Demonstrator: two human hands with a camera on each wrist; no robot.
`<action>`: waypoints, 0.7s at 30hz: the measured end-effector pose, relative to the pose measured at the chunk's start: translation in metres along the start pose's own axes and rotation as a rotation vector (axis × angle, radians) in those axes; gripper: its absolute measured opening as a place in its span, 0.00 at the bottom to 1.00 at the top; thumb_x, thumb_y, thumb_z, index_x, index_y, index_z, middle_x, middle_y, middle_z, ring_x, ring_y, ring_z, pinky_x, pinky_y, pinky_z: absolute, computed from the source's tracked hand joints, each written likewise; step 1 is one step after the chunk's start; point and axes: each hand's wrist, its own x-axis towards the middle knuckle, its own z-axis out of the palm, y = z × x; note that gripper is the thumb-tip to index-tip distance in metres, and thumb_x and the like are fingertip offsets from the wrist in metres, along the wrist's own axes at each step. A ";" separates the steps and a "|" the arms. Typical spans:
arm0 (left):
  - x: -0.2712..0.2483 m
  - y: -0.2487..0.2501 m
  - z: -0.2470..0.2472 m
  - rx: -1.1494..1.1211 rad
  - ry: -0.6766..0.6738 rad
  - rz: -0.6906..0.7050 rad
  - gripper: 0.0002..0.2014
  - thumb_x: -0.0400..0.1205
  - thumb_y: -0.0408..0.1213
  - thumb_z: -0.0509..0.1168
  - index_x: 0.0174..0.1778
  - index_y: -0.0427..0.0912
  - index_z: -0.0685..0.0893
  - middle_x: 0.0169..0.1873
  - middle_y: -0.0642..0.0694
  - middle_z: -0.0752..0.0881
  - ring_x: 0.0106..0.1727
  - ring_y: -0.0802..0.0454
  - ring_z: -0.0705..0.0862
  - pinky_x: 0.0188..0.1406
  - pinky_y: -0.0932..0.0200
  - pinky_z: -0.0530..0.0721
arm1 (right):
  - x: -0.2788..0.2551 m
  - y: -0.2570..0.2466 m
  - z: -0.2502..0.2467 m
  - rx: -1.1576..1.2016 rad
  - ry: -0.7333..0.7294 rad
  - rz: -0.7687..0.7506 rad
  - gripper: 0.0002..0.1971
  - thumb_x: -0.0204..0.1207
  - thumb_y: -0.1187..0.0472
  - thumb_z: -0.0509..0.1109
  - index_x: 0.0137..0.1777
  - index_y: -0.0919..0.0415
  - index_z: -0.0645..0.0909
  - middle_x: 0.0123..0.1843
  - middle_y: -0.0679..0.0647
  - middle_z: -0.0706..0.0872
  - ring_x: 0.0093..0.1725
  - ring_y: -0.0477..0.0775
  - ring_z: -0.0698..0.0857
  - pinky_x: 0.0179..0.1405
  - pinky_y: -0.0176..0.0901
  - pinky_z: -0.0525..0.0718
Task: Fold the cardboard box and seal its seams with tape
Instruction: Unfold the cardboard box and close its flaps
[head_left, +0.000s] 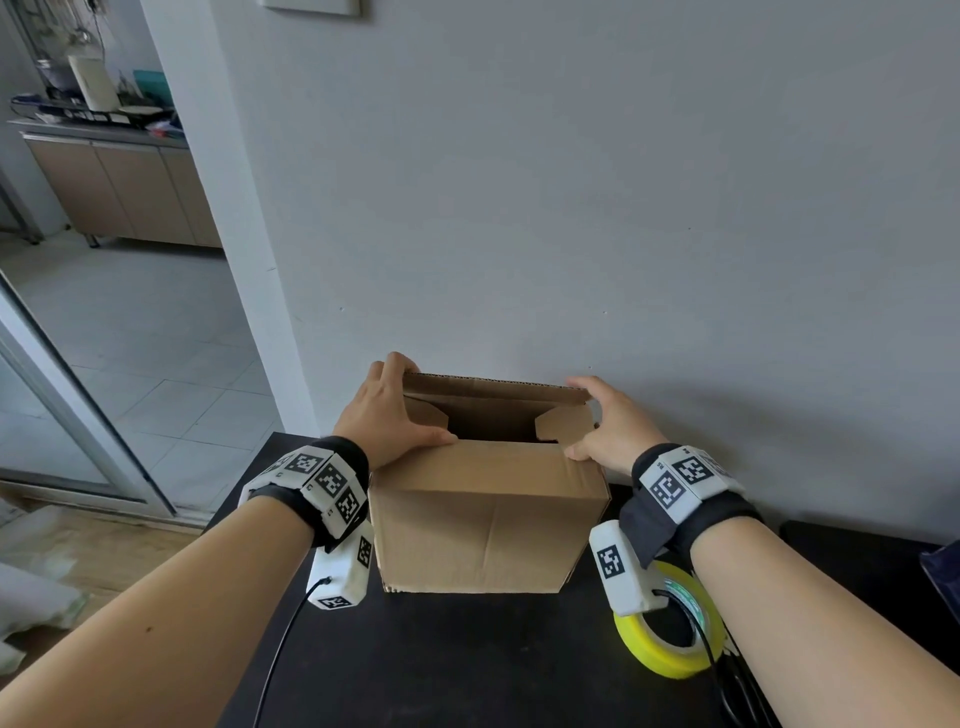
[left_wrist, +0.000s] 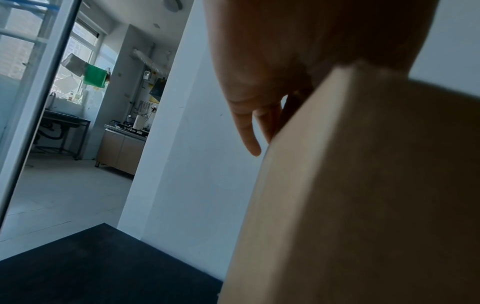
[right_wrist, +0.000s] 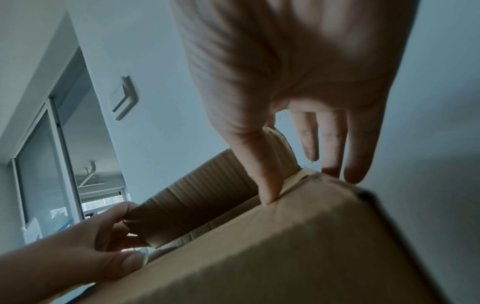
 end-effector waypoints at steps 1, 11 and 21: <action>0.000 0.000 0.000 -0.003 0.004 -0.004 0.36 0.63 0.53 0.80 0.60 0.47 0.68 0.58 0.51 0.71 0.56 0.52 0.74 0.54 0.56 0.74 | 0.000 0.001 0.001 0.006 0.002 -0.002 0.39 0.66 0.69 0.77 0.75 0.44 0.69 0.74 0.55 0.73 0.61 0.56 0.79 0.48 0.42 0.79; -0.007 0.005 0.010 0.137 -0.155 0.035 0.34 0.71 0.68 0.65 0.70 0.56 0.72 0.71 0.54 0.72 0.76 0.52 0.64 0.71 0.51 0.68 | -0.006 0.008 0.002 0.131 -0.041 0.030 0.22 0.69 0.56 0.79 0.65 0.50 0.84 0.71 0.49 0.80 0.70 0.51 0.77 0.58 0.34 0.70; 0.005 0.013 0.015 0.103 -0.261 -0.066 0.36 0.75 0.57 0.68 0.77 0.53 0.65 0.77 0.50 0.65 0.81 0.48 0.53 0.78 0.47 0.59 | 0.002 0.016 0.008 0.186 0.083 0.069 0.08 0.68 0.65 0.79 0.44 0.52 0.88 0.51 0.51 0.88 0.52 0.53 0.85 0.41 0.38 0.79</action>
